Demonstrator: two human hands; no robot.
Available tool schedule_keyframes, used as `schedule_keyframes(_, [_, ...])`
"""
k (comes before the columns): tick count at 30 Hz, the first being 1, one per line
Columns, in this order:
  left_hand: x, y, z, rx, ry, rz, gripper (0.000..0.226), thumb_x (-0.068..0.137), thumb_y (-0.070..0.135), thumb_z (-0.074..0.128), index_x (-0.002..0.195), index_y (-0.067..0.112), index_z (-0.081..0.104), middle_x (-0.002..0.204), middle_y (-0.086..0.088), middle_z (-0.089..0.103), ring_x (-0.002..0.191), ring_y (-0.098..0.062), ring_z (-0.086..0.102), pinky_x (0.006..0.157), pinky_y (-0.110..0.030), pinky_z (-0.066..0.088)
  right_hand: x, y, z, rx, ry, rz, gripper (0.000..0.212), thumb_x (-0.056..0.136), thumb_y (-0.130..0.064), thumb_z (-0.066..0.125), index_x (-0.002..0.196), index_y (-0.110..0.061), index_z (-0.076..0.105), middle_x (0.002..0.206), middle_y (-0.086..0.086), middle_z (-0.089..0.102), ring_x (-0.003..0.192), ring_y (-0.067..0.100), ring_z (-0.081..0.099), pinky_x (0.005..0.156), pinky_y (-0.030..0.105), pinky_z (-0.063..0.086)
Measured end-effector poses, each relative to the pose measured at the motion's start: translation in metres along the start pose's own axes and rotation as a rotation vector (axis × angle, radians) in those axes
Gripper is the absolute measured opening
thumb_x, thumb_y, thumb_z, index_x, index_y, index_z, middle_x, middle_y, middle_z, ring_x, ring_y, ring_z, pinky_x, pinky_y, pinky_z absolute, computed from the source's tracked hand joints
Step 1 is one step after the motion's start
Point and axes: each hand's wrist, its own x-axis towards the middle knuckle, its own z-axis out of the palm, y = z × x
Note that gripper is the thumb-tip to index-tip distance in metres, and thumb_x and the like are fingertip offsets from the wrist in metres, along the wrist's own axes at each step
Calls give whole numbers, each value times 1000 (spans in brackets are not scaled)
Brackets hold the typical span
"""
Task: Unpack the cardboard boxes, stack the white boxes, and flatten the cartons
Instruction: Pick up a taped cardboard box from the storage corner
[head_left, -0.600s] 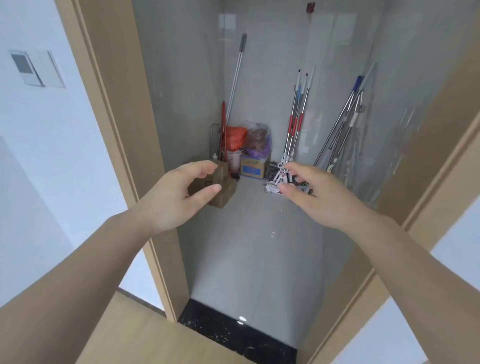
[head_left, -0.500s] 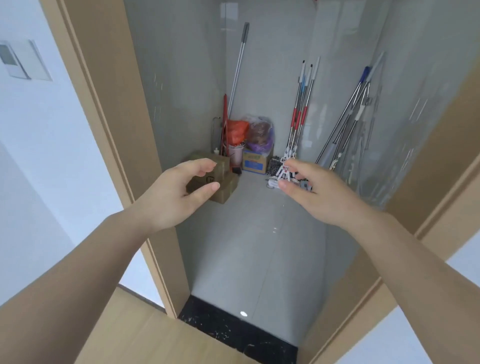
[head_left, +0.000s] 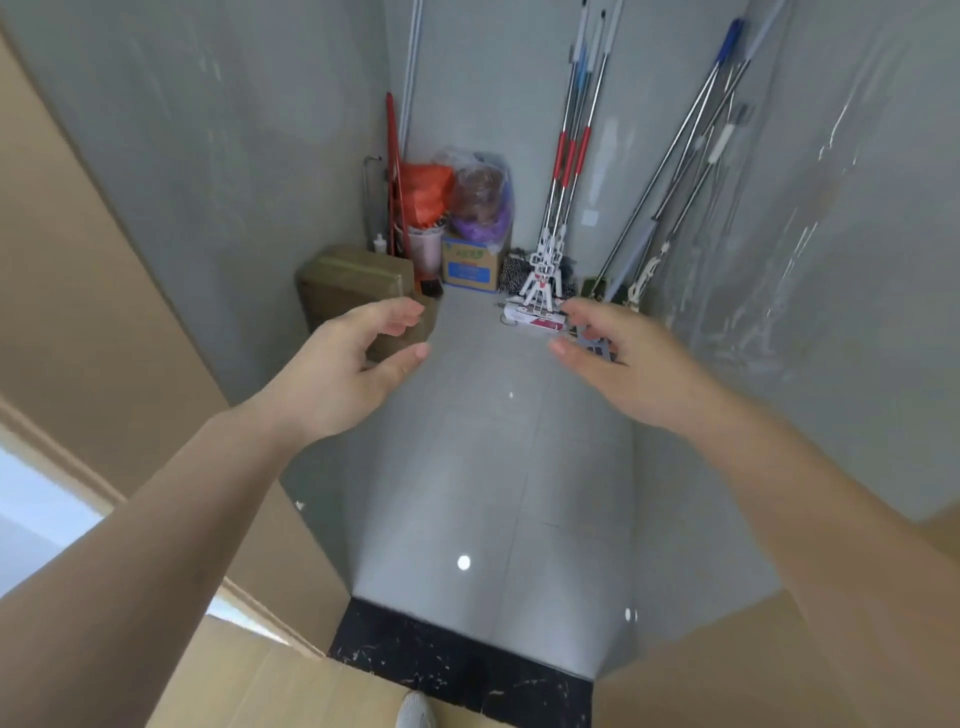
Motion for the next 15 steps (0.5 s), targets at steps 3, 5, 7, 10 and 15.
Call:
schedule_keyframes(3, [45, -33, 7, -21, -59, -3, 39, 89, 20, 63, 126, 11, 56, 120, -1, 59, 109, -8, 54, 76, -2, 41, 42, 11, 14, -15, -13, 60, 60, 85, -57, 50, 136, -25, 49, 128, -3, 56, 109, 13, 55, 95, 35, 45])
schedule_keyframes(5, [72, -51, 11, -24, -85, 1, 38, 89, 21, 63, 125, 12, 56, 120, -1, 60, 110, -10, 55, 78, -11, 44, 66, 17, 19, 4, -17, 93, 72, 77, -68, 42, 136, -27, 48, 129, -3, 56, 110, 12, 55, 96, 38, 46])
schedule_keyframes(7, [96, -65, 16, -26, -99, 2, 38, 89, 21, 63, 125, 11, 56, 118, -3, 60, 109, -13, 56, 87, -22, 47, 87, 26, 21, -11, -30, 113, 81, 71, -75, 36, 136, -30, 47, 129, -4, 55, 112, 11, 54, 97, 39, 45])
schedule_keyframes(10, [128, -84, 24, -17, -118, -4, 38, 89, 22, 63, 125, 11, 56, 116, 0, 60, 109, -13, 57, 93, -34, 48, 120, 43, 23, -46, -44, 125, 83, 71, -76, 33, 138, -30, 45, 131, -3, 54, 113, 12, 53, 98, 40, 45])
schedule_keyframes(15, [180, -112, 39, -4, -116, -67, 39, 89, 27, 61, 127, 16, 55, 120, 6, 59, 111, -6, 54, 81, -16, 45, 186, 79, 29, -68, -74, 77, 64, 81, -66, 41, 132, -28, 49, 126, -2, 57, 111, 13, 53, 94, 35, 44])
